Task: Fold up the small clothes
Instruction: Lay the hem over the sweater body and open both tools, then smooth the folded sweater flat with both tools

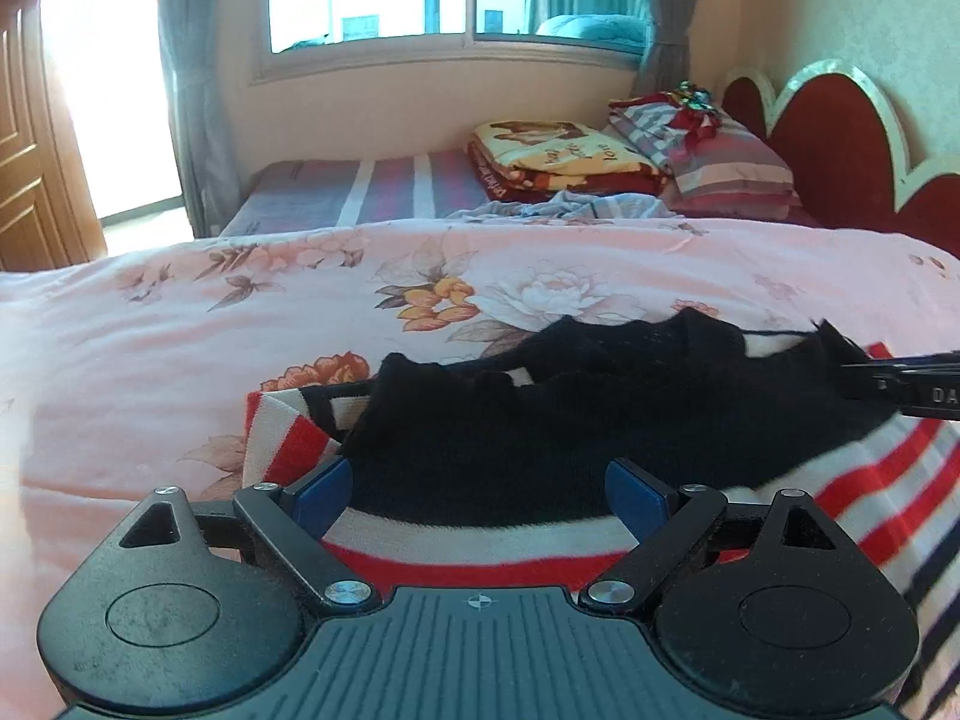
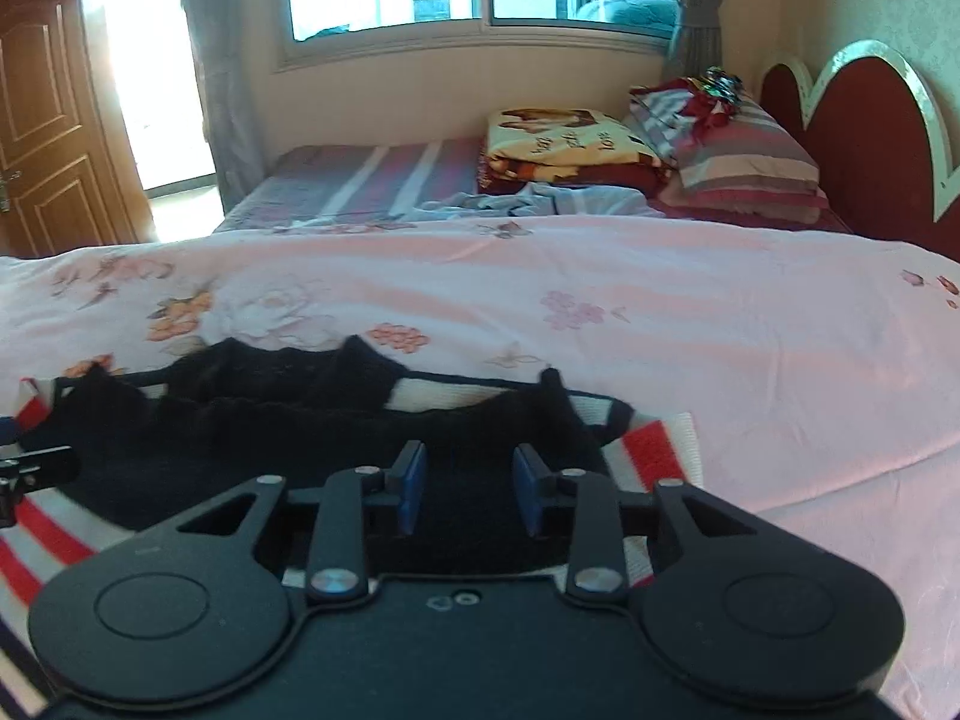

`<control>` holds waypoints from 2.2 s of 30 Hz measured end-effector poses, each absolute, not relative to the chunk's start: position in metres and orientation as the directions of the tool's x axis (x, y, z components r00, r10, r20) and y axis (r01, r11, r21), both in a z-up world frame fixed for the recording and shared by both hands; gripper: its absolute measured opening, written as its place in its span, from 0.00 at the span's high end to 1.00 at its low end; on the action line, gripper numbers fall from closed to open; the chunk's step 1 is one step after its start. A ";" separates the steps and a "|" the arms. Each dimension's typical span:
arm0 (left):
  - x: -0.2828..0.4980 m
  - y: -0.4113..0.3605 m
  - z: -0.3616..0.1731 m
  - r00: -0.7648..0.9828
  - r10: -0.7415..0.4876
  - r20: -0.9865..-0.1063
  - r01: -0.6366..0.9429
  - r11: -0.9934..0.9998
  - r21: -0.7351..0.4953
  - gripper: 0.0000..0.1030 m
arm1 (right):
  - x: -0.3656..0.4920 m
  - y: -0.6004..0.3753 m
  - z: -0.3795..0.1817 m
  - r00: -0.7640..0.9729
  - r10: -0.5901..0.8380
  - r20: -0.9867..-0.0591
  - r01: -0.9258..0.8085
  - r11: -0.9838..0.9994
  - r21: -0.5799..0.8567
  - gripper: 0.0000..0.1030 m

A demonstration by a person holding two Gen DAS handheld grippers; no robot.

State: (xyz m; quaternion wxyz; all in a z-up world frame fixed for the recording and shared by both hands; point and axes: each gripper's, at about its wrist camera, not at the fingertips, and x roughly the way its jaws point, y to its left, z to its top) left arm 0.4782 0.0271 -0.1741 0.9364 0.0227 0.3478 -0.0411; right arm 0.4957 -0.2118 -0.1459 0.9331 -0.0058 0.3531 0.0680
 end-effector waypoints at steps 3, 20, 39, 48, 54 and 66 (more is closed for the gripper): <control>0.467 0.015 -0.176 0.734 -0.087 -0.674 0.129 0.992 0.012 0.12 | 0.474 -0.186 -0.144 0.725 0.182 -0.664 -0.203 0.978 0.047 0.70; 0.428 0.054 -0.193 0.693 0.010 -0.720 0.002 1.000 0.016 0.04 | 0.438 -0.216 -0.170 0.724 -0.017 -0.690 -0.117 0.982 -0.146 0.72; 0.395 0.033 -0.196 0.666 -0.006 -0.746 0.090 0.993 0.073 0.00 | 0.376 -0.164 -0.164 0.712 -0.032 -0.702 -0.045 0.995 -0.090 0.54; 0.391 0.032 -0.201 0.678 0.006 -0.735 0.098 0.990 0.099 0.00 | 0.351 -0.199 -0.186 0.706 -0.132 -0.696 0.053 0.990 -0.134 0.42; 0.390 0.030 -0.202 0.680 0.023 -0.733 0.084 0.990 0.109 0.00 | 0.356 -0.201 -0.185 0.697 -0.115 -0.708 0.038 0.992 -0.123 0.40; 0.391 0.017 -0.200 0.662 0.106 -0.742 0.011 0.989 0.151 0.00 | 0.346 -0.214 -0.187 0.731 -0.008 -0.682 -0.062 0.995 -0.077 0.38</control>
